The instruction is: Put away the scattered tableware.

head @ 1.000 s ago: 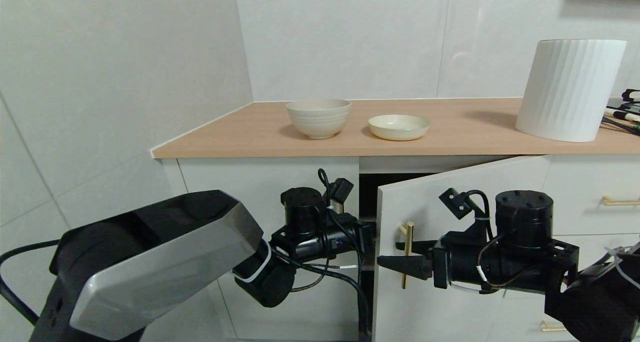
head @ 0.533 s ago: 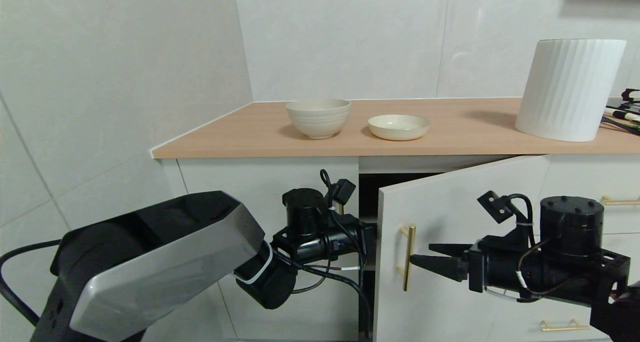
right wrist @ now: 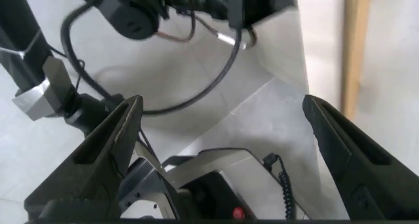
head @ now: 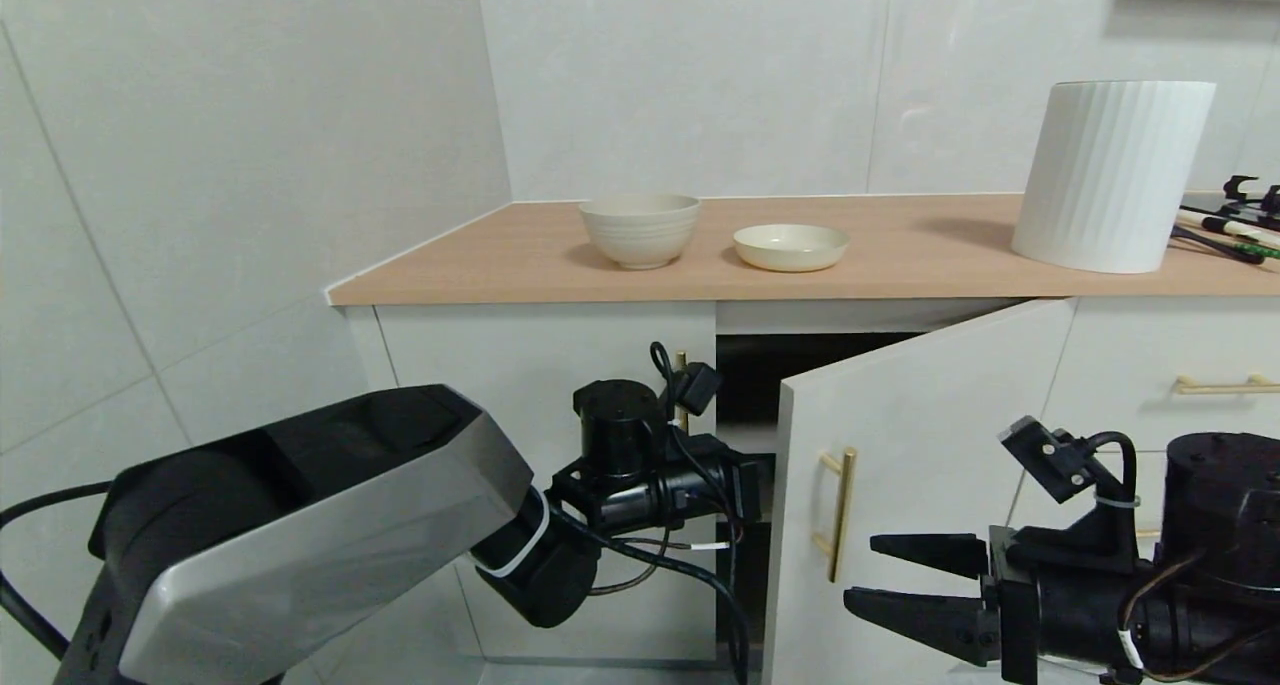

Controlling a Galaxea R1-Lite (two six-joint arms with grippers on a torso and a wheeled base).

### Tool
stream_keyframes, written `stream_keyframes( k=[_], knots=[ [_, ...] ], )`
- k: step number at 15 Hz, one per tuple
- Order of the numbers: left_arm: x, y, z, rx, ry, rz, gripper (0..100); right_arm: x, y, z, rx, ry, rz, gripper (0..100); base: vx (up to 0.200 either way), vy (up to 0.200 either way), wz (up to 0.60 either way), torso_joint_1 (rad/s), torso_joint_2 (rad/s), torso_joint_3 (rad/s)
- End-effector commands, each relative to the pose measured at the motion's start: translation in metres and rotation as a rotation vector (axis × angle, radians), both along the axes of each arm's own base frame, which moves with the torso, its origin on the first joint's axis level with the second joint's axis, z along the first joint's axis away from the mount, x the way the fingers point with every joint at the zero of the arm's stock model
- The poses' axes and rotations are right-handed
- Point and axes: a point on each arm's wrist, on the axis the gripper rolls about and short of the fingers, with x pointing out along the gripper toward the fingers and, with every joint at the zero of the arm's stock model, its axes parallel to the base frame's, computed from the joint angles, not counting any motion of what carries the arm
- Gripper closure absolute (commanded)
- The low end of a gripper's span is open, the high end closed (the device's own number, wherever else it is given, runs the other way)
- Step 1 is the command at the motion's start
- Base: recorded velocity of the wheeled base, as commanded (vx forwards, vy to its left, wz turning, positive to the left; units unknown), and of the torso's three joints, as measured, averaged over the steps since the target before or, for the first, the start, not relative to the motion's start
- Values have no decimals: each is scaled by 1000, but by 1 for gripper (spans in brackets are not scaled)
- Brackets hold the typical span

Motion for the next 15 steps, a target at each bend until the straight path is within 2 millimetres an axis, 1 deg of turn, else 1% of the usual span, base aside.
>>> stream_keyframes(
  k=[1,4,8,11,13,15],
  knots=[
    [2,-4,6,-5,-6,-3,100,-5,-2,7,16,-29,2,0,-200,0,0,-2,7,2],
    [10,-10,4,2,3,-3,100,-6,-3,10,22,-41,2,0,0,0,0,0,0,0],
    [8,-12,6,2,3,-9,100,-5,-2,8,19,-34,4,0,0,0,0,0,0,0],
    [12,-17,9,20,27,-12,100,-5,-1,6,14,-25,5,0,-200,0,0,7,4,-1],
    [16,-24,17,17,23,-19,100,-4,-1,6,13,-24,5,0,-200,0,0,10,5,-2],
    [21,-29,22,19,25,-20,100,-4,-1,6,13,-24,5,0,0,0,0,0,0,0]
  ],
)
